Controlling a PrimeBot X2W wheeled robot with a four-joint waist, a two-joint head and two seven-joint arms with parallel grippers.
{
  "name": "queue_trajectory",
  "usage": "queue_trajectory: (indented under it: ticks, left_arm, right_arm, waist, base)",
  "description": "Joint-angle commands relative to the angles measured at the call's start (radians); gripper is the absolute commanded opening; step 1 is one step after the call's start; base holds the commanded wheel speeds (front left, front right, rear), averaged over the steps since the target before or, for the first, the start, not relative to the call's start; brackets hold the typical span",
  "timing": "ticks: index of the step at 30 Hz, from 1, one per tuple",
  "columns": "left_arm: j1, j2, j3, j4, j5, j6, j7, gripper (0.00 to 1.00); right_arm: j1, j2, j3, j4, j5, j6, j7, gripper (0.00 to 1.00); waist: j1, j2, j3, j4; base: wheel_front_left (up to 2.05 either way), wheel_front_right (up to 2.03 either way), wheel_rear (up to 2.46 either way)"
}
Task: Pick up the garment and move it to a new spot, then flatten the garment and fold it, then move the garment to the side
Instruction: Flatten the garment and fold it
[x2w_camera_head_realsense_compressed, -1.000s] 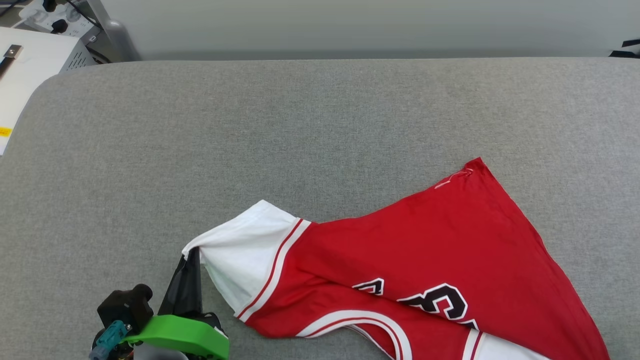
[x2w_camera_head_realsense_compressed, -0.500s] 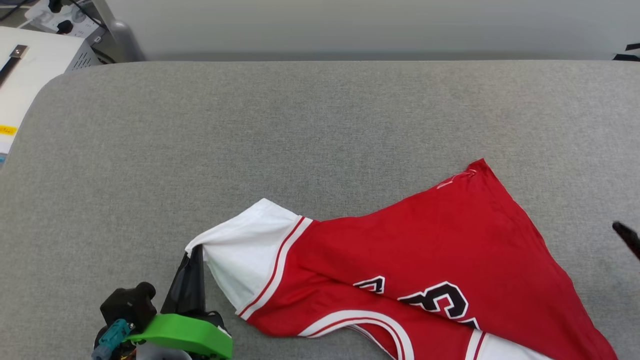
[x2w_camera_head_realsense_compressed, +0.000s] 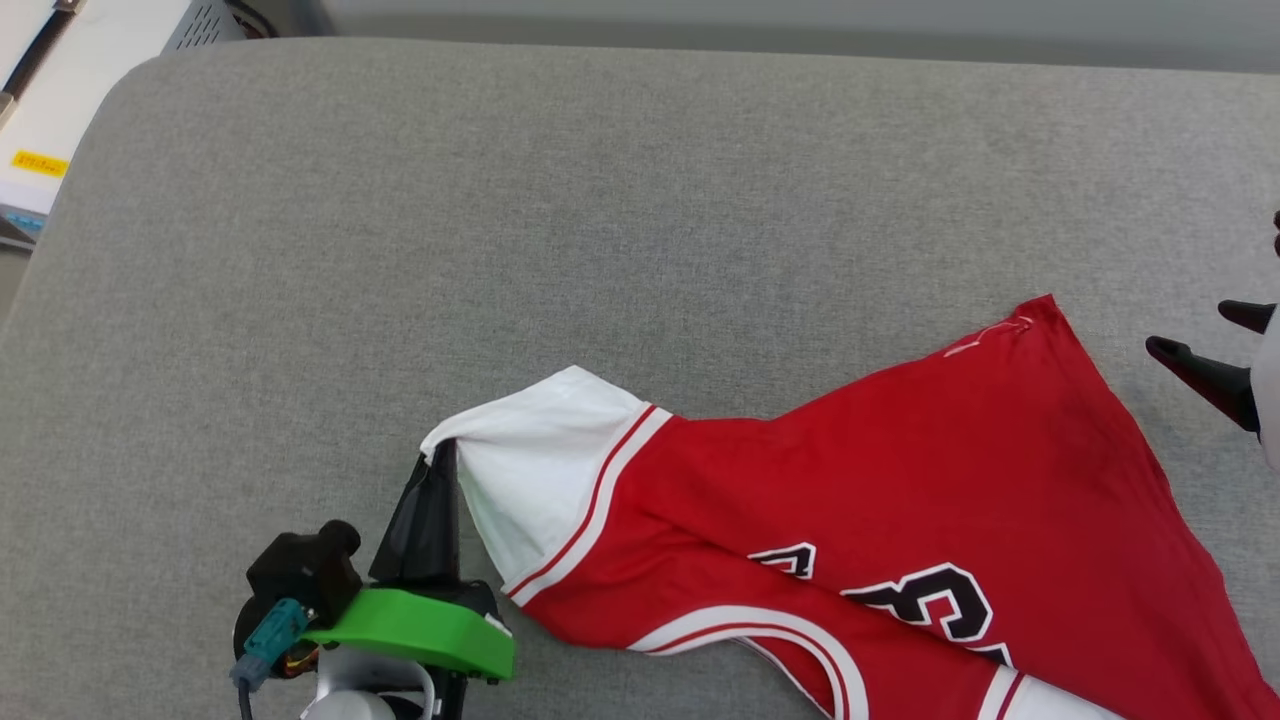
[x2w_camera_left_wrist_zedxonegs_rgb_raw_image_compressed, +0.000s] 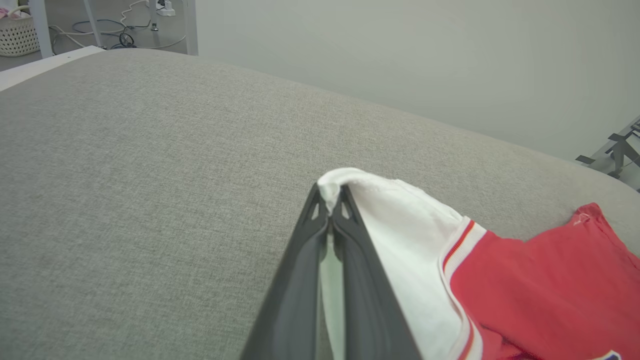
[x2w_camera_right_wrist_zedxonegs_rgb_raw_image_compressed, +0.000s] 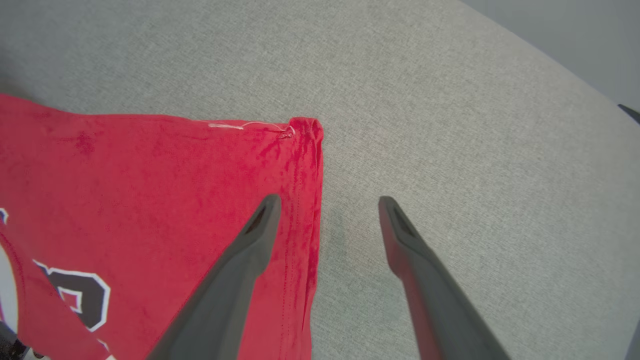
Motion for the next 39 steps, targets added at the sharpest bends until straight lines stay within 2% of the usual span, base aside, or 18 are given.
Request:
queue_trajectory:
  ticks: [1,5,11,17,21,22,23,33,39]
  left_arm:
    - [-0.027,-0.008,-0.008,-0.001,0.009,-0.002,-0.009,0.0]
    - [-0.053,-0.024,-0.033,0.001,0.017,-0.005,-0.017,0.0]
    - [-0.097,-0.042,-0.061,0.008,0.022,-0.011,-0.028,0.0]
    - [-0.133,-0.056,-0.08,0.022,0.025,-0.014,-0.037,0.0]
    - [-0.138,-0.059,-0.078,0.032,0.025,-0.013,-0.041,0.0]
    - [-0.137,-0.06,-0.075,0.035,0.025,-0.012,-0.042,0.0]
    - [-0.135,-0.06,-0.071,0.037,0.025,-0.011,-0.043,0.0]
    - [-0.116,-0.035,-0.039,0.064,0.028,-0.018,-0.045,0.0]
    - [-0.115,0.012,-0.021,0.05,0.032,-0.025,-0.034,0.0]
  right_arm:
    - [-0.048,0.012,0.034,0.029,-0.003,-0.001,0.046,1.0]
    - [-0.154,0.038,0.128,0.106,-0.031,-0.001,0.11,1.0]
    - [-0.271,0.067,0.247,0.235,-0.072,-0.001,0.101,1.0]
    - [-0.289,0.064,0.387,0.362,-0.069,-0.001,0.079,1.0]
    - [-0.281,0.057,0.466,0.388,-0.023,-0.001,0.056,1.0]
    - [-0.284,0.057,0.477,0.389,-0.015,-0.001,0.046,0.35]
    - [-0.291,0.058,0.488,0.391,-0.006,-0.001,0.028,0.0]
    - [-0.349,0.079,0.526,0.39,0.071,-0.001,-0.171,0.0]
    - [-0.344,0.05,0.52,0.339,0.119,-0.001,-0.296,0.0]
  waist:
    - [0.0001,-0.0001,0.052,0.044]
    - [0.0001,-0.0001,0.099,0.074]
    - [0.0001,-0.0001,0.163,0.122]
    - [0.0001,-0.0001,0.201,0.154]
    - [0.0001,-0.0001,0.2,0.154]
    - [0.0001,-0.0001,0.197,0.151]
    - [0.0001,-0.0001,0.193,0.146]
    - [0.0001,-0.0001,0.076,0.077]
    - [0.0001,-0.0001,-0.025,0.022]
  base:
    - [0.0,0.0,0.0]
    - [0.0,0.0,0.0]
    - [0.0,0.0,0.0]
    - [0.0,0.0,0.0]
    - [0.0,0.0,0.0]
    - [0.0,0.0,0.0]
    - [0.0,0.0,0.0]
    - [0.0,0.0,0.0]
    - [0.0,0.0,0.0]
